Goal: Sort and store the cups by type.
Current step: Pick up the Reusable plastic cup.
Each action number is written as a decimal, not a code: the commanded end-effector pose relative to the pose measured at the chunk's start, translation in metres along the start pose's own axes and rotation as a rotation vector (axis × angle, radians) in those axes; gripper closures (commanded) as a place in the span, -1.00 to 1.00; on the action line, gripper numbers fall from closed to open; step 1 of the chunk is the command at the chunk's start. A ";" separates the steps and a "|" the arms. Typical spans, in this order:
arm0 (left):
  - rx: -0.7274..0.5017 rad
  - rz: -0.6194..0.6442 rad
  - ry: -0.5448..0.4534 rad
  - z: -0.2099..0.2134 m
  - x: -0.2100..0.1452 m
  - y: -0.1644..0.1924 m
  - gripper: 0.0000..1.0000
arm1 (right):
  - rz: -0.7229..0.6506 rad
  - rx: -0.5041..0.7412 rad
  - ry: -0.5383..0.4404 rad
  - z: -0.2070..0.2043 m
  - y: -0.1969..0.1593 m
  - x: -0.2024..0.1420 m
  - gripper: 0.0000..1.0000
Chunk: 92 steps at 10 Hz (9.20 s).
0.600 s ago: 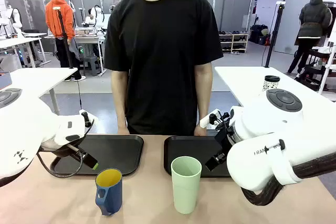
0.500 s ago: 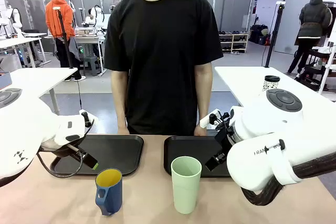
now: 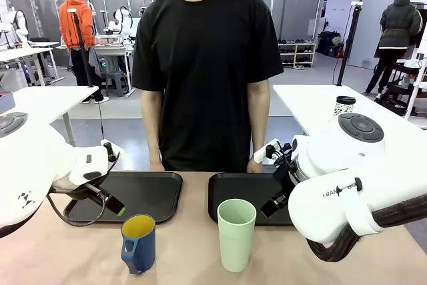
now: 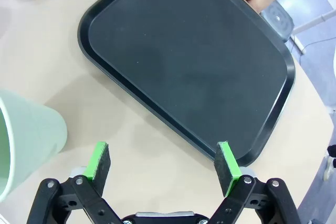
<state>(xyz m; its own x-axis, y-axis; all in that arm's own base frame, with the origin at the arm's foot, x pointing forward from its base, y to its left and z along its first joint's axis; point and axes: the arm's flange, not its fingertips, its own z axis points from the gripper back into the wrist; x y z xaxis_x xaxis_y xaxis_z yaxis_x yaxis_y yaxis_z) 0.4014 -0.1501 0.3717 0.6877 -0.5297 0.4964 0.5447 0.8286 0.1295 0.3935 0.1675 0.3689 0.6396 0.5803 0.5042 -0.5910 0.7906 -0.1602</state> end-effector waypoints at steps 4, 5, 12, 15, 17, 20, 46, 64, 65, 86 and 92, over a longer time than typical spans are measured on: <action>0.000 0.000 0.000 0.000 0.000 0.000 -1.00 | -0.004 -0.001 -0.005 0.002 0.000 0.001 -1.00; 0.000 0.000 0.000 0.000 0.000 0.000 -1.00 | -0.004 -0.001 -0.005 0.002 0.000 0.001 -1.00; 0.000 0.000 0.000 0.000 0.000 0.000 -1.00 | -0.004 -0.001 -0.005 0.002 0.000 0.001 -1.00; 0.020 0.076 -0.012 0.020 0.010 0.006 -1.00 | -0.017 -0.022 -0.047 0.029 0.001 0.012 -1.00; -0.039 0.132 -0.065 0.062 0.032 0.002 -1.00 | -0.039 -0.075 -0.067 0.076 0.008 0.031 -1.00; 0.034 0.185 -0.122 0.113 0.057 -0.010 -1.00 | -0.085 -0.145 -0.105 0.140 0.029 0.050 -1.00; -0.023 0.313 -0.006 0.005 0.017 0.133 -1.00 | -0.397 -0.059 0.114 0.055 -0.154 0.030 -1.00; -0.023 0.313 -0.006 0.005 0.017 0.133 -1.00 | -0.397 -0.059 0.114 0.055 -0.154 0.030 -1.00; -0.023 0.313 -0.006 0.005 0.017 0.133 -1.00 | -0.397 -0.059 0.114 0.055 -0.154 0.030 -1.00; -0.023 0.313 -0.006 0.005 0.017 0.133 -1.00 | 0.885 0.073 0.294 0.048 -0.125 0.036 -1.00; -0.023 0.313 -0.006 0.005 0.017 0.133 -1.00 | 0.934 0.269 0.299 -0.007 -0.112 -0.002 -1.00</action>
<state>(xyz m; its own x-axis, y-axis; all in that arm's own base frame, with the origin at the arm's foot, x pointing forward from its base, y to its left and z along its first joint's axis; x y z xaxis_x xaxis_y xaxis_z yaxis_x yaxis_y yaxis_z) 0.4831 -0.0482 0.4006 0.8227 -0.2472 0.5119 0.3163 0.9473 -0.0510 0.4671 0.0822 0.3859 -0.0296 0.9995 -0.0060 -0.9826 -0.0302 -0.1831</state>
